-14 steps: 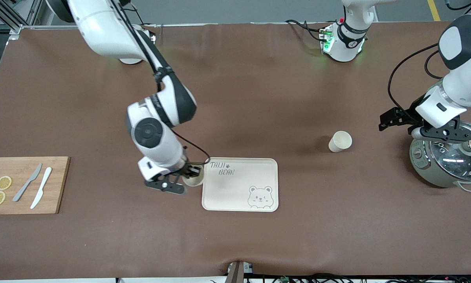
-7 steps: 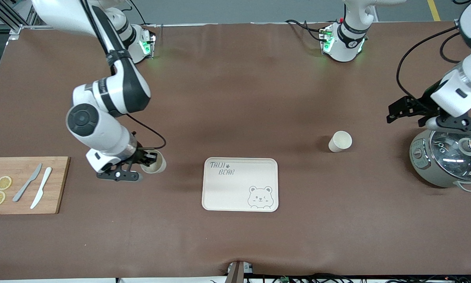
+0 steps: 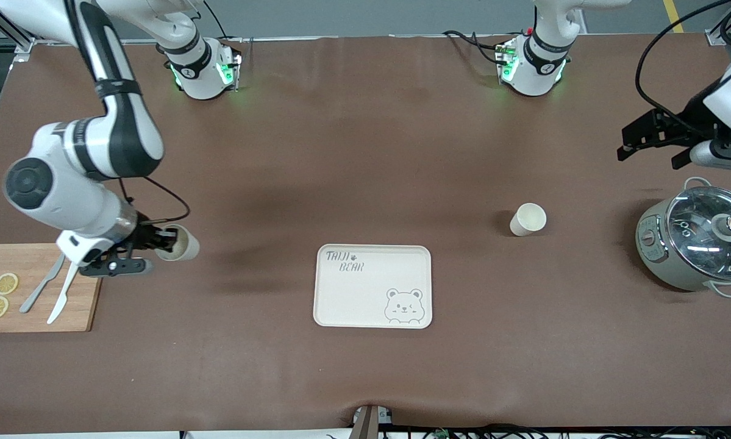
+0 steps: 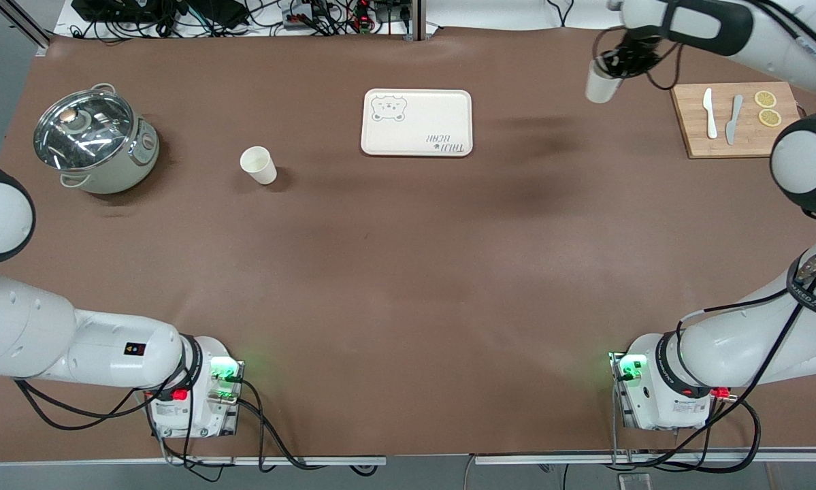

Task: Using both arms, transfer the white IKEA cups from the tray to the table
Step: 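Carry the cup toward the cutting board while the left gripper withdraws, then lower the cup beside the cutting board and open the right gripper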

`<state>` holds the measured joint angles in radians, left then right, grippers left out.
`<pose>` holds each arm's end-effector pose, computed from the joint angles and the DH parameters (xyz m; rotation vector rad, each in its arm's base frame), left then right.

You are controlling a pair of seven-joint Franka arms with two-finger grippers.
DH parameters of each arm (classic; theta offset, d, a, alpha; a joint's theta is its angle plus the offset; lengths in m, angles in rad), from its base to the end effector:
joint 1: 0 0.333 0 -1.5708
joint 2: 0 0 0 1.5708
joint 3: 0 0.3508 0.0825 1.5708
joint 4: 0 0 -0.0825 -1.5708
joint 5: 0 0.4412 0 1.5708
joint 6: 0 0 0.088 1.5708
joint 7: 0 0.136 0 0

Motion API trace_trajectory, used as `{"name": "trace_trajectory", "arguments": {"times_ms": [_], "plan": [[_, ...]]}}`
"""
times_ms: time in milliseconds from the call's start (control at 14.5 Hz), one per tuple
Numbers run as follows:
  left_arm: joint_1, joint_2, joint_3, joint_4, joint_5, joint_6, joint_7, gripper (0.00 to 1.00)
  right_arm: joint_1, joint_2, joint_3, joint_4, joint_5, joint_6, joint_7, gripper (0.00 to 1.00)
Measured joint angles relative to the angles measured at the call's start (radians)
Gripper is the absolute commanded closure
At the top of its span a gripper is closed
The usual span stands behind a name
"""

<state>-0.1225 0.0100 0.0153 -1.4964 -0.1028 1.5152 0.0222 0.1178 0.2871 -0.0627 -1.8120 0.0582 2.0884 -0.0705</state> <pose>0.6051 -0.0797 0.6592 3.0319 -0.2058 0.0067 0.6863 0.0444 0.3584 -3.1050 -0.1538 0.0151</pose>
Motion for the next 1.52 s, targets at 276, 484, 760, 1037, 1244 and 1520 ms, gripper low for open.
{"name": "trace_trajectory", "arguments": {"times_ms": [276,484,760,1037,1244,1520], "plan": [[-0.039,0.0,-0.009,0.023,0.009,-0.04,-0.07,0.0,-0.113,0.004,0.0,-0.035,0.01,0.071,-0.185,1.0],[-0.052,0.001,-0.014,0.025,0.029,-0.042,-0.077,0.0,-0.121,0.035,0.005,-0.068,0.015,0.169,-0.198,1.0],[-0.056,0.003,-0.069,0.026,0.163,-0.07,-0.073,0.0,-0.119,0.117,0.017,-0.1,0.015,0.306,-0.198,1.0],[-0.06,0.004,-0.094,0.027,0.196,-0.083,-0.073,0.0,-0.119,0.171,0.017,-0.101,0.015,0.377,-0.198,1.0],[-0.058,0.004,-0.092,0.028,0.196,-0.088,-0.071,0.0,-0.119,0.199,0.017,-0.101,0.015,0.418,-0.198,1.0],[-0.057,0.004,-0.09,0.028,0.194,-0.088,-0.071,0.0,-0.119,0.225,0.019,-0.101,0.015,0.458,-0.198,1.0]]}}
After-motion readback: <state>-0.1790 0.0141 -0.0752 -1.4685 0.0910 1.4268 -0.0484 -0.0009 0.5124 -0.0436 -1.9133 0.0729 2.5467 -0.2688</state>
